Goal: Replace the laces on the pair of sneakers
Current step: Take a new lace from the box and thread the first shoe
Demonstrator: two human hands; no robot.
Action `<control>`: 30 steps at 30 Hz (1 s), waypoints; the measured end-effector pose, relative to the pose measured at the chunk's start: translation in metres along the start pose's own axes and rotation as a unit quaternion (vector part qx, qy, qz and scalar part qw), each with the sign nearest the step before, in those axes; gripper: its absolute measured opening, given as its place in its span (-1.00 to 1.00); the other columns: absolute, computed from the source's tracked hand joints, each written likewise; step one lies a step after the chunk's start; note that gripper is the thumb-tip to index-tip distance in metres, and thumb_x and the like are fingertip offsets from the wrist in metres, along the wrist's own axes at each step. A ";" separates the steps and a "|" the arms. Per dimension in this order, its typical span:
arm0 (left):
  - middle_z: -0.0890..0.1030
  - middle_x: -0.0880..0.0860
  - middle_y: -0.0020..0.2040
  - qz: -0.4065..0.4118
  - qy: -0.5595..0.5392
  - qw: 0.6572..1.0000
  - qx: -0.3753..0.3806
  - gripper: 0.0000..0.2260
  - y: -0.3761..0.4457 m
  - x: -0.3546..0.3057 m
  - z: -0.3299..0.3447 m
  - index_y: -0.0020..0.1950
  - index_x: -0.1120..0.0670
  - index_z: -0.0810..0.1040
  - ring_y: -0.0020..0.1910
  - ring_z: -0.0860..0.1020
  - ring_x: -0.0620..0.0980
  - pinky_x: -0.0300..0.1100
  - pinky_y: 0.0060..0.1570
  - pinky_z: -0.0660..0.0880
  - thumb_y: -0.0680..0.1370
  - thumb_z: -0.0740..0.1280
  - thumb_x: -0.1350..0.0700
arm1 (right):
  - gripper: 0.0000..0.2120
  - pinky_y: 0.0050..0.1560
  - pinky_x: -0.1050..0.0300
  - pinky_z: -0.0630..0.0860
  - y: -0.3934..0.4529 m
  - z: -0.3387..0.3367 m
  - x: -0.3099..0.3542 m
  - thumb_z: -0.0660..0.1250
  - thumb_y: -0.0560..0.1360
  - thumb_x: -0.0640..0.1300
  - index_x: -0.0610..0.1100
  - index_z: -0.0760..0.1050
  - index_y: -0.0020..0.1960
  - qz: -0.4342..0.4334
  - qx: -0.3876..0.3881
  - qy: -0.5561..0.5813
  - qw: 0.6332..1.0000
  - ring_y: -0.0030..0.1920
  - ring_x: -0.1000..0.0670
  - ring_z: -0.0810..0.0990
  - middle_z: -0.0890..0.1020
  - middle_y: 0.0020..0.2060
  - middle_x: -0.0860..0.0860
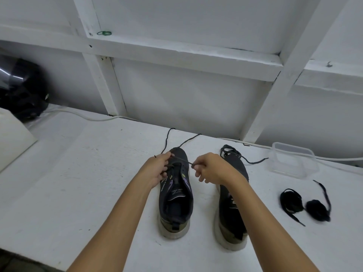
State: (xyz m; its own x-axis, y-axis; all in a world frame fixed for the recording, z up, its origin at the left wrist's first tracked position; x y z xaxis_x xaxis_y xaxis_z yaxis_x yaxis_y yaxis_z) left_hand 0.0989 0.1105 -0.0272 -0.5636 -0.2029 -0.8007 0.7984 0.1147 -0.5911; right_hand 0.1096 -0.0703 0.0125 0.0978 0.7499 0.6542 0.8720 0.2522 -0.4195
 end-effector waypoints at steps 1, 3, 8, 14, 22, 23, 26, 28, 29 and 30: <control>0.33 -0.08 -0.41 -0.002 -0.008 1.000 -0.002 -0.77 0.002 0.001 -0.001 -0.16 0.01 0.60 -0.45 0.24 -0.14 -0.28 -0.43 0.23 0.66 0.27 0.06 | -0.79 -0.21 0.14 0.59 -0.002 0.000 -0.002 0.21 0.61 -0.29 -0.15 0.62 0.03 0.006 0.005 -0.005 1.000 -0.25 0.01 0.65 0.69 -0.17 -0.06; 0.31 -0.08 -0.41 -0.002 -0.023 1.000 -0.006 -0.77 0.003 0.001 -0.002 -0.16 0.02 0.59 -0.47 0.24 -0.15 -0.31 -0.46 0.24 0.66 0.26 0.07 | -0.78 -0.15 0.14 0.60 -0.006 0.000 -0.004 0.20 0.59 -0.30 -0.13 0.61 -0.02 0.013 0.017 -0.034 0.999 -0.23 0.04 0.70 0.72 -0.15 -0.06; 0.28 -0.06 -0.40 -0.006 -0.054 0.998 -0.017 -0.78 0.007 0.002 -0.006 -0.15 0.06 0.58 -0.46 0.22 -0.15 -0.32 -0.46 0.27 0.67 0.26 0.09 | -0.82 0.00 0.05 0.69 -0.012 -0.004 -0.009 0.27 0.57 -0.28 -0.18 0.66 0.00 0.039 0.033 -0.108 0.993 -0.17 0.05 0.75 0.75 -0.19 -0.03; 0.29 -0.04 -0.38 -0.013 -0.089 0.996 -0.028 -0.78 0.009 0.006 -0.011 -0.14 0.07 0.57 -0.45 0.23 -0.14 -0.30 -0.38 0.32 0.68 0.25 0.09 | -0.86 0.01 0.08 0.68 -0.017 -0.010 -0.016 0.38 0.48 -0.31 -0.13 0.69 -0.08 0.078 0.026 -0.140 0.987 -0.16 0.02 0.75 0.75 -0.27 -0.03; 0.61 0.01 -0.03 0.103 0.109 0.988 -0.038 -0.87 -0.002 -0.001 -0.008 0.09 0.02 0.62 -0.10 0.58 -0.06 -0.12 0.00 0.59 0.60 0.36 0.01 | -0.94 -0.25 0.17 0.58 -0.010 -0.030 -0.014 0.46 0.54 -0.06 -0.02 0.65 -0.10 0.067 -0.175 0.053 0.981 -0.32 0.07 0.65 0.71 -0.30 0.00; 0.60 -0.01 -0.05 0.117 0.132 0.983 -0.042 -0.89 -0.003 -0.001 -0.007 0.09 0.01 0.62 -0.12 0.57 -0.06 -0.08 0.03 0.58 0.59 0.35 0.07 | -0.94 -0.31 0.19 0.59 -0.010 -0.028 -0.014 0.46 0.54 -0.13 -0.10 0.64 -0.09 0.070 -0.187 0.128 0.971 -0.38 0.07 0.64 0.71 -0.31 -0.05; 0.51 -0.02 -0.22 0.142 0.183 0.972 -0.048 -0.86 -0.005 -0.002 -0.007 0.05 -0.02 0.60 -0.25 0.51 -0.06 -0.11 -0.13 0.55 0.56 0.32 0.18 | -0.94 -0.25 0.21 0.66 -0.011 -0.014 -0.009 0.40 0.55 -0.31 -0.21 0.59 -0.09 0.091 -0.194 0.325 0.921 -0.35 0.04 0.68 0.69 -0.29 -0.12; 0.46 -0.02 -0.26 0.148 0.188 0.970 -0.048 -0.85 -0.006 -0.001 -0.007 0.07 0.00 0.55 -0.28 0.49 -0.07 -0.09 -0.14 0.53 0.54 0.33 0.20 | -0.93 -0.20 0.23 0.66 -0.009 0.000 -0.007 0.38 0.55 -0.36 -0.22 0.57 -0.04 0.100 -0.187 0.435 0.875 -0.28 0.05 0.71 0.69 -0.24 -0.13; 0.45 -0.02 -0.26 0.149 0.185 0.970 -0.047 -0.85 -0.006 0.000 -0.008 0.07 0.00 0.53 -0.26 0.49 -0.06 -0.06 -0.11 0.55 0.54 0.34 0.20 | -0.93 -0.20 0.25 0.66 -0.009 0.008 -0.006 0.39 0.55 -0.37 -0.24 0.56 -0.02 0.106 -0.181 0.490 0.846 -0.26 0.06 0.72 0.70 -0.20 -0.14; 0.46 -0.01 -0.25 0.152 0.185 0.970 -0.044 -0.85 -0.007 0.000 -0.009 0.06 0.00 0.53 -0.26 0.49 -0.06 -0.07 -0.10 0.55 0.53 0.34 0.21 | -0.93 -0.19 0.26 0.65 -0.009 0.016 -0.005 0.39 0.55 -0.38 -0.25 0.56 -0.01 0.111 -0.177 0.530 0.822 -0.23 0.06 0.72 0.70 -0.18 -0.15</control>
State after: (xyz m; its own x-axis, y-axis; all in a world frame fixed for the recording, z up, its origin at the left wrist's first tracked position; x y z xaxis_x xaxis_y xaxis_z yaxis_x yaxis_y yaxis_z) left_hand 0.0914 0.1186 -0.0241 -0.3557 0.2152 -0.9095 0.9275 0.2009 -0.3153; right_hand 0.0935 -0.0666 0.0032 0.4725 -0.2479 0.8457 0.8428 -0.1536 -0.5159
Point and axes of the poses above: each hand's wrist, its own y-axis towards the middle knuckle, its own z-axis out of the palm, x = y × z, the point moved 8 cm from there along y, towards the middle knuckle
